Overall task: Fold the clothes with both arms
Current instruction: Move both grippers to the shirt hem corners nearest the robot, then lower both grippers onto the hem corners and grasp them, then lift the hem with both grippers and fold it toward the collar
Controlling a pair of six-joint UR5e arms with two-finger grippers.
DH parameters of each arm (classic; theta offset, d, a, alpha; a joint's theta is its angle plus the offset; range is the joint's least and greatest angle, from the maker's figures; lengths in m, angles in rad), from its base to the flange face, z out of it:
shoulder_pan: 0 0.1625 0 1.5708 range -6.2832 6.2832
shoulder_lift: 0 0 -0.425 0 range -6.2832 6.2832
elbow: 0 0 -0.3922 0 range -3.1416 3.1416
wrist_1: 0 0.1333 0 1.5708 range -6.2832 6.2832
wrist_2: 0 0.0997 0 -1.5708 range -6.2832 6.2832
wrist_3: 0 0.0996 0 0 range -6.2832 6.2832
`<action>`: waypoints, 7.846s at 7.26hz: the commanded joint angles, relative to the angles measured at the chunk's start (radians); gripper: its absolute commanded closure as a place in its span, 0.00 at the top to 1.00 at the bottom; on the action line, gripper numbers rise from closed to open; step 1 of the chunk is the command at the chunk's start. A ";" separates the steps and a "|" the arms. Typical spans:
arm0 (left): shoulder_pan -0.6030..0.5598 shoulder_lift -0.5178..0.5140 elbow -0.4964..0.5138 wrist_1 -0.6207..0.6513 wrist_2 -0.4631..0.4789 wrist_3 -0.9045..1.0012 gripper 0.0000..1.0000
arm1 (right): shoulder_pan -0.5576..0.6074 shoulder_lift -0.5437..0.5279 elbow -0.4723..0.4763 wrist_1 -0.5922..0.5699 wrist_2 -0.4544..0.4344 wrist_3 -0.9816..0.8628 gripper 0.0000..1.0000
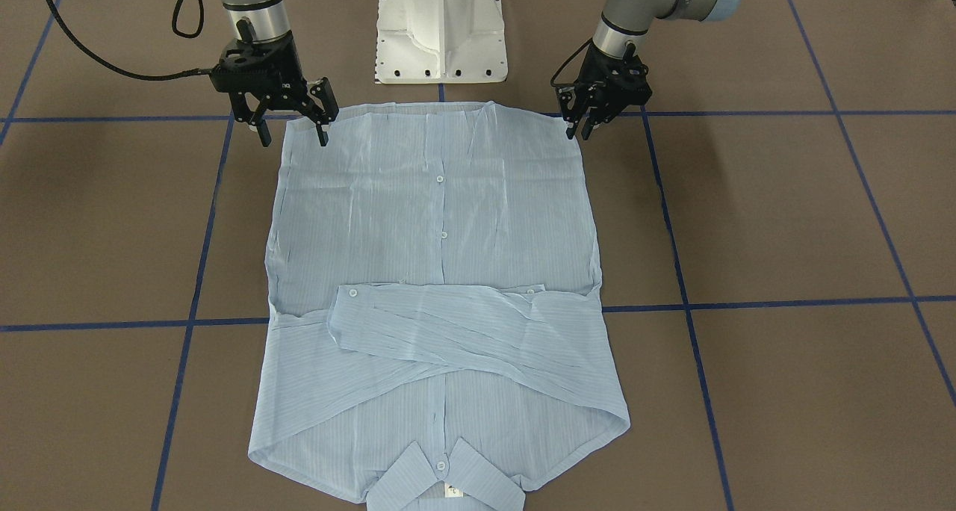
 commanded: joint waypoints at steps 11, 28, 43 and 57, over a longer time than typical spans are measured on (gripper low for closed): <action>0.076 -0.039 0.003 0.079 0.001 -0.001 0.35 | -0.001 0.005 -0.003 0.002 -0.001 0.000 1.00; 0.077 -0.066 -0.051 0.117 0.113 0.001 0.00 | -0.328 -0.257 -0.019 0.193 -0.280 0.242 0.74; 0.077 -0.056 -0.080 0.118 0.115 0.001 0.00 | -0.337 -0.196 -0.074 0.186 -0.299 0.230 0.00; -0.287 -0.338 -0.173 0.505 -0.134 0.156 0.00 | 0.096 0.235 0.250 -0.563 0.012 0.094 0.00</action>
